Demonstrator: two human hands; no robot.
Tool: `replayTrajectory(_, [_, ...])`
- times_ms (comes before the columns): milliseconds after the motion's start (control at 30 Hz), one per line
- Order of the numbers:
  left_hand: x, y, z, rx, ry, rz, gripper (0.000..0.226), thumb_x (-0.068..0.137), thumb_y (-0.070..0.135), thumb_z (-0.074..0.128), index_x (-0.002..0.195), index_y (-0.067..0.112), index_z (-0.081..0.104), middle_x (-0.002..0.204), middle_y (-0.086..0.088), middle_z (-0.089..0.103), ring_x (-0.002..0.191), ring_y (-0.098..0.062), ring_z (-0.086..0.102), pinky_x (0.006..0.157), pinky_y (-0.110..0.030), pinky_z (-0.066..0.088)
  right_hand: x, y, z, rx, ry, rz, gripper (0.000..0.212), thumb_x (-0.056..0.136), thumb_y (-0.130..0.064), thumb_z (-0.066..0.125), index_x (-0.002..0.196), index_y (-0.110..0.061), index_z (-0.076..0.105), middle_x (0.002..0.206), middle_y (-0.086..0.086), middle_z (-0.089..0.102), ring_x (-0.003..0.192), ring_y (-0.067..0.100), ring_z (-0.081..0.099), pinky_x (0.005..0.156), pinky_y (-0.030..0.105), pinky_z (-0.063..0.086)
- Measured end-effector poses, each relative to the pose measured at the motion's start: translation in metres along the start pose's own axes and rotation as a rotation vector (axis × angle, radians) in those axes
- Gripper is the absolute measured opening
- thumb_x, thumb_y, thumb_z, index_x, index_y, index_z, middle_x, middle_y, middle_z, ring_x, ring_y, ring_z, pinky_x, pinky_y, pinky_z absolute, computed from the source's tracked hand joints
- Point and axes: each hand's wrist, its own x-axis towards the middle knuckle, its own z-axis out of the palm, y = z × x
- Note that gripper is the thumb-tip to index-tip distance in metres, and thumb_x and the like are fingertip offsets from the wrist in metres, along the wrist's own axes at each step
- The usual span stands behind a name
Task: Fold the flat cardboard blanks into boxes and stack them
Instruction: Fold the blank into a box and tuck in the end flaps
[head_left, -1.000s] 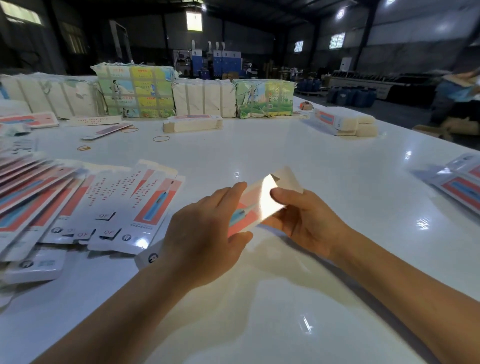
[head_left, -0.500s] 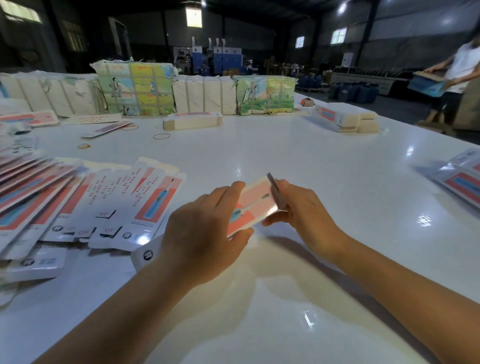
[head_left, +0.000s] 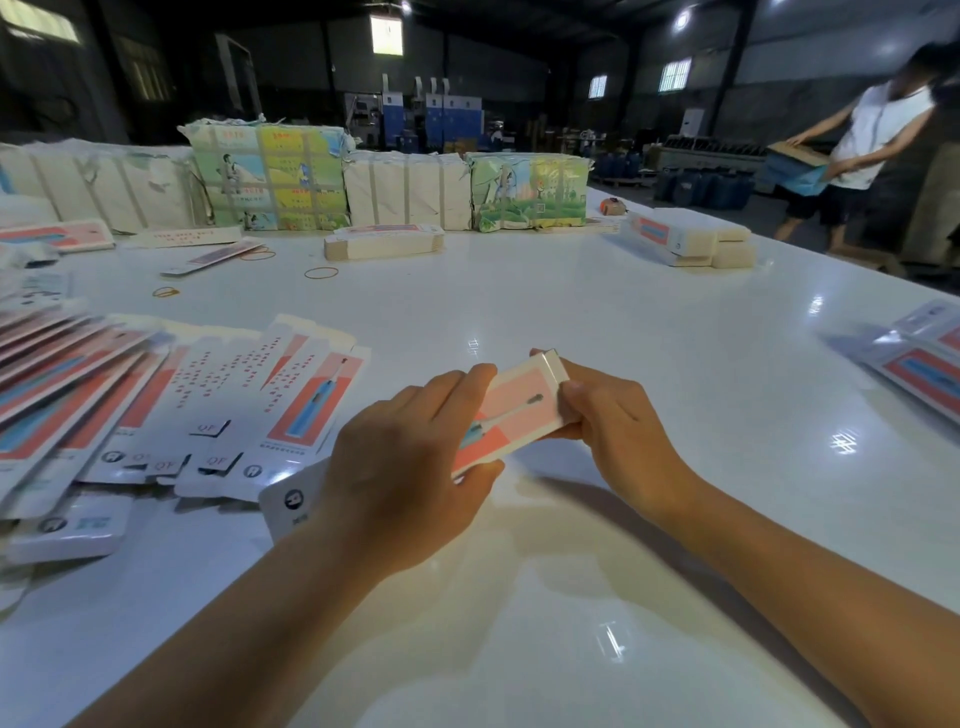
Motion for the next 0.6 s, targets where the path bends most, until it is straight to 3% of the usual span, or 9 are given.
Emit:
replayTrajectory(67, [0.0,0.001,0.0,-0.001,-0.017,-0.01,0.072,0.063,0.035,0.082,0.124,0.008,0.056,0.105,-0.006,0.068,0.074,-0.023,0.067,0.057,-0.021,0.04,0.001,0.002,0.001,-0.058,0.018,-0.021,0.027,0.085,-0.02,0.037,0.071,-0.006,0.056,0.082,0.015,0.06,0.073,0.022,0.053,0.072,0.028,0.048])
replayTrajectory(167, [-0.001,0.002,0.002,0.001,-0.026,-0.01,0.072,0.062,0.036,0.082,0.124,0.008,0.057,0.105,-0.007,0.069,0.074,-0.023,0.067,0.058,-0.023,0.045,-0.001,0.003,0.002,-0.115,0.047,-0.053,0.03,0.098,-0.018,0.038,0.093,0.003,0.059,0.09,0.019,0.06,0.087,0.033,0.056,0.079,0.035,0.05])
replayTrajectory(233, [-0.001,0.003,0.002,-0.005,-0.017,0.001,0.07,0.064,0.038,0.08,0.123,0.007,0.057,0.104,-0.008,0.069,0.073,-0.024,0.068,0.058,-0.026,0.05,-0.003,0.001,0.004,-0.166,0.062,-0.067,0.024,0.098,-0.02,0.039,0.093,-0.012,0.062,0.087,0.012,0.064,0.087,0.026,0.057,0.079,0.031,0.048])
replayTrajectory(300, [-0.001,0.005,0.001,-0.008,-0.009,-0.001,0.066,0.07,0.044,0.067,0.124,0.006,0.057,0.105,-0.009,0.069,0.074,-0.024,0.068,0.06,-0.026,0.05,-0.007,-0.002,0.009,-0.267,0.058,-0.092,0.017,0.091,-0.031,0.041,0.095,-0.036,0.056,0.079,-0.004,0.064,0.082,0.013,0.058,0.071,0.016,0.045])
replayTrajectory(333, [0.0,0.006,0.0,-0.011,-0.01,-0.01,0.066,0.072,0.046,0.06,0.125,0.007,0.056,0.107,-0.009,0.068,0.075,-0.024,0.069,0.061,-0.025,0.049,-0.008,-0.003,0.012,-0.326,0.042,-0.112,0.018,0.089,-0.033,0.041,0.101,-0.041,0.051,0.081,-0.01,0.063,0.081,0.008,0.058,0.068,0.012,0.044])
replayTrajectory(467, [0.001,0.01,-0.002,-0.01,0.002,-0.037,0.066,0.074,0.047,0.055,0.126,0.007,0.056,0.109,-0.009,0.068,0.076,-0.026,0.069,0.059,-0.028,0.052,-0.009,-0.006,0.017,-0.377,0.006,-0.197,0.023,0.091,-0.029,0.048,0.106,-0.046,0.041,0.089,-0.025,0.057,0.089,-0.005,0.057,0.071,0.005,0.044])
replayTrajectory(600, [0.0,0.007,-0.006,-0.037,0.029,-0.048,0.066,0.072,0.046,0.059,0.125,0.007,0.057,0.107,-0.008,0.069,0.074,-0.024,0.07,0.059,-0.021,0.044,-0.007,-0.006,0.006,-0.282,-0.104,-0.135,0.044,0.096,-0.02,0.052,0.127,-0.044,0.032,0.106,-0.027,0.058,0.101,-0.008,0.056,0.084,0.006,0.043])
